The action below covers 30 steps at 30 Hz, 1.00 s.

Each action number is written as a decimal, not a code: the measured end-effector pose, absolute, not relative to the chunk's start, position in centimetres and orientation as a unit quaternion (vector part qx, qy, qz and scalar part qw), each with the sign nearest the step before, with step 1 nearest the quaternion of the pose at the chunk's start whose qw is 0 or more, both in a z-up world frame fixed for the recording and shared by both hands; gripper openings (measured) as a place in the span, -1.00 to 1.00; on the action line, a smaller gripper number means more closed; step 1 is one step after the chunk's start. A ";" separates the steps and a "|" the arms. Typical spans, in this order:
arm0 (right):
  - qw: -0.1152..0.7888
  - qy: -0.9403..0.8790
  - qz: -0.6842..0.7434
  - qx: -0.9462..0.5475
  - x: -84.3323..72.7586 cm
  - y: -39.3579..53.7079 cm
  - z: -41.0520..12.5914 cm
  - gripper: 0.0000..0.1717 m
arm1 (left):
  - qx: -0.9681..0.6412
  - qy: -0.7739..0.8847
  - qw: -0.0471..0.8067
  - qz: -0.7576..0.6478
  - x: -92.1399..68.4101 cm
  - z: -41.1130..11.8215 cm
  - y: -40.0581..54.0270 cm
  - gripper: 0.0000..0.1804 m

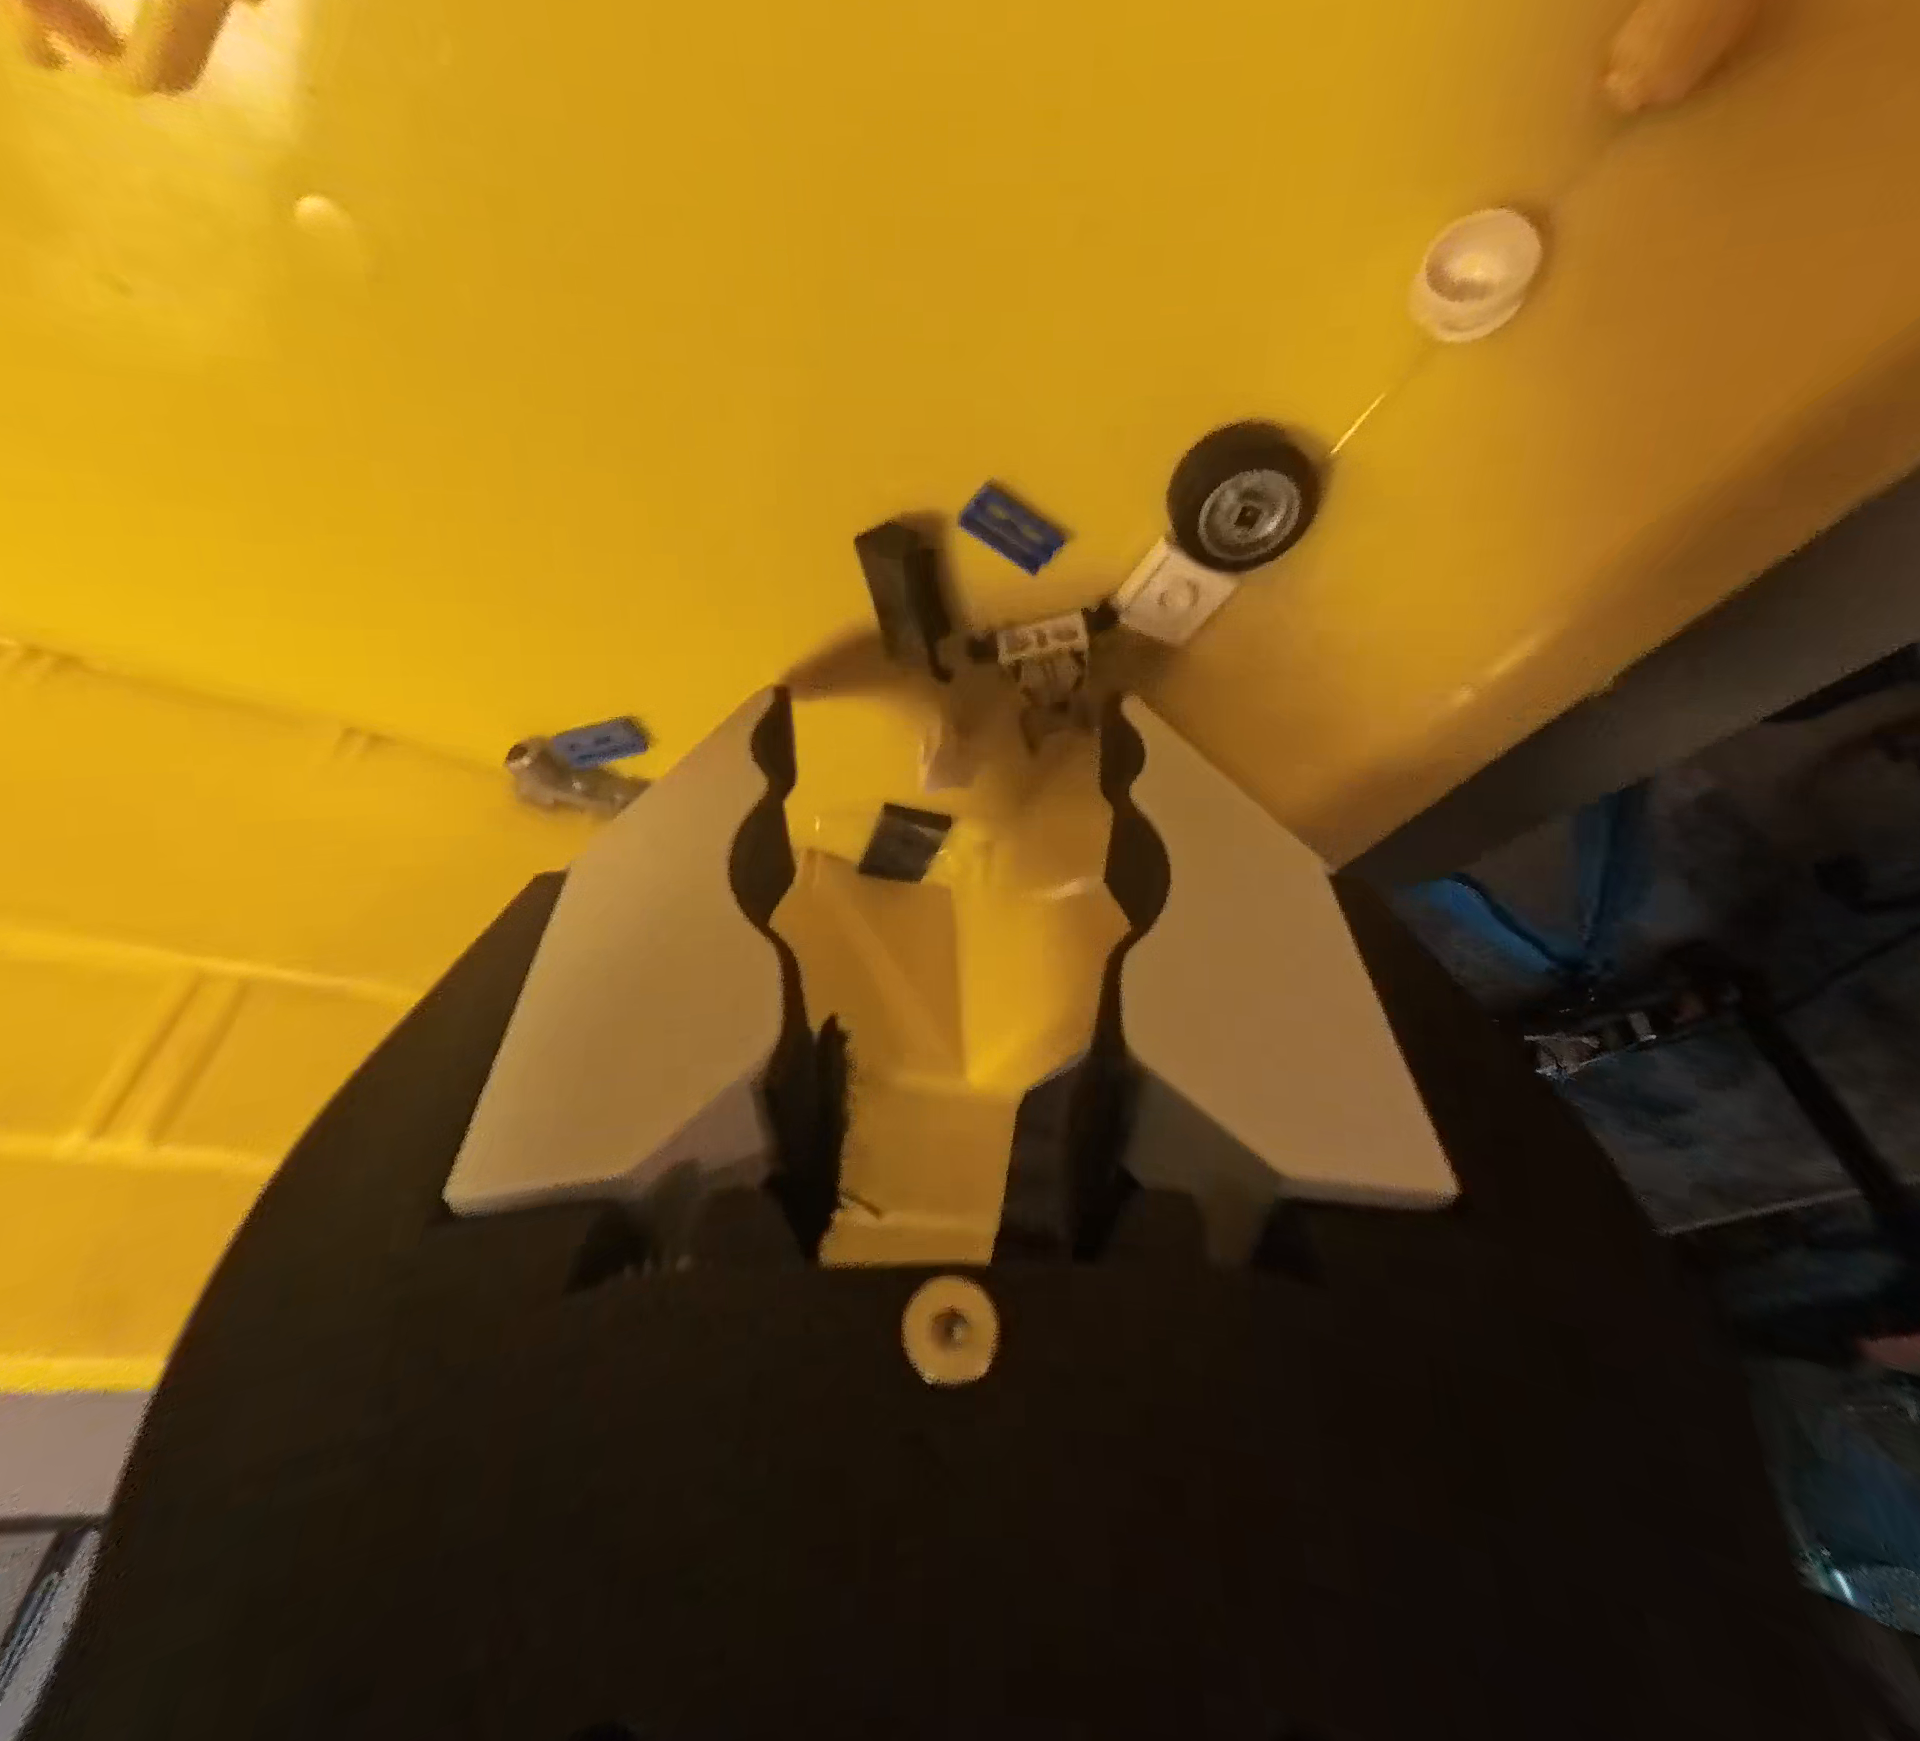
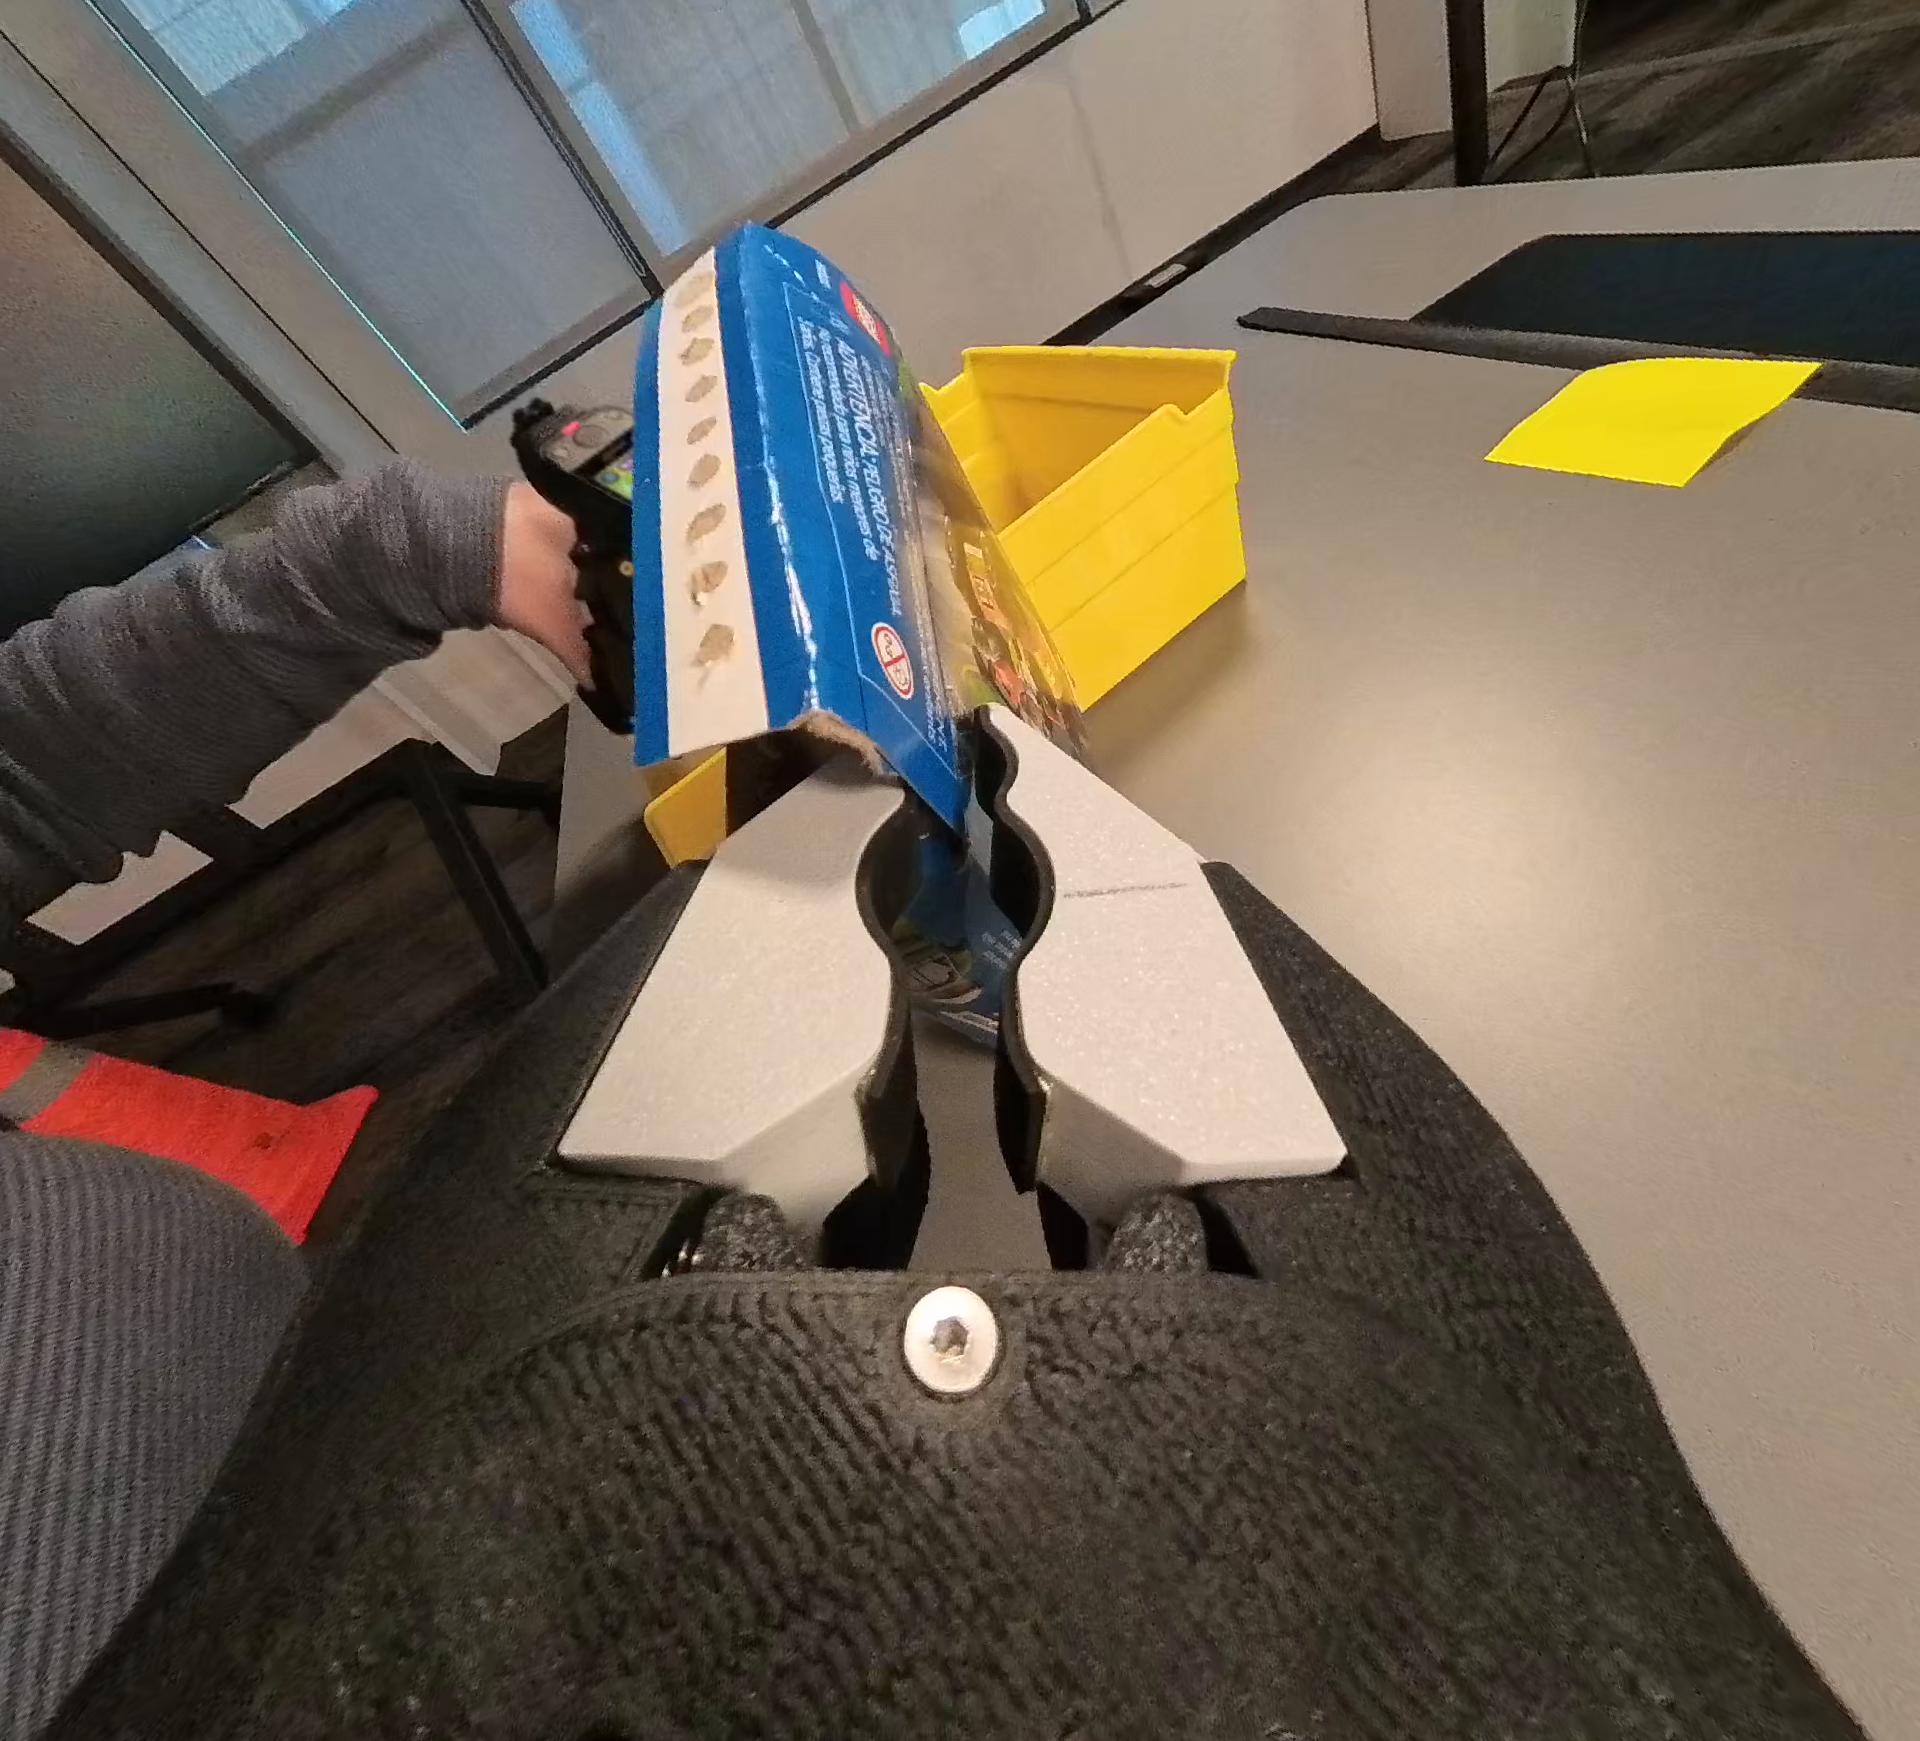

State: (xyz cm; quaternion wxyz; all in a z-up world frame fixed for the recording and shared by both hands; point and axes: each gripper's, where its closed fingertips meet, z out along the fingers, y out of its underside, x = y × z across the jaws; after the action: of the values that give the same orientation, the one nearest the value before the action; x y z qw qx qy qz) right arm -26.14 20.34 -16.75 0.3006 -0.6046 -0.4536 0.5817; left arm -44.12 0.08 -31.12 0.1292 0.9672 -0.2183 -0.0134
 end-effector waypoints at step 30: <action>0.299 -0.454 0.583 -0.604 -26.1 20.1 -16.6 -0.96 | 0.944 -0.317 -0.029 -0.086 -45.0 -30.7 2.4 -0.82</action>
State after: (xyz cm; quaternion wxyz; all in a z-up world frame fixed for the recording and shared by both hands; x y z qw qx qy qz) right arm -26.11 20.08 -16.63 0.2987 -0.6044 -0.4540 0.5825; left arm -44.98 2.41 -30.73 -0.0294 0.9439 -0.3175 -0.0856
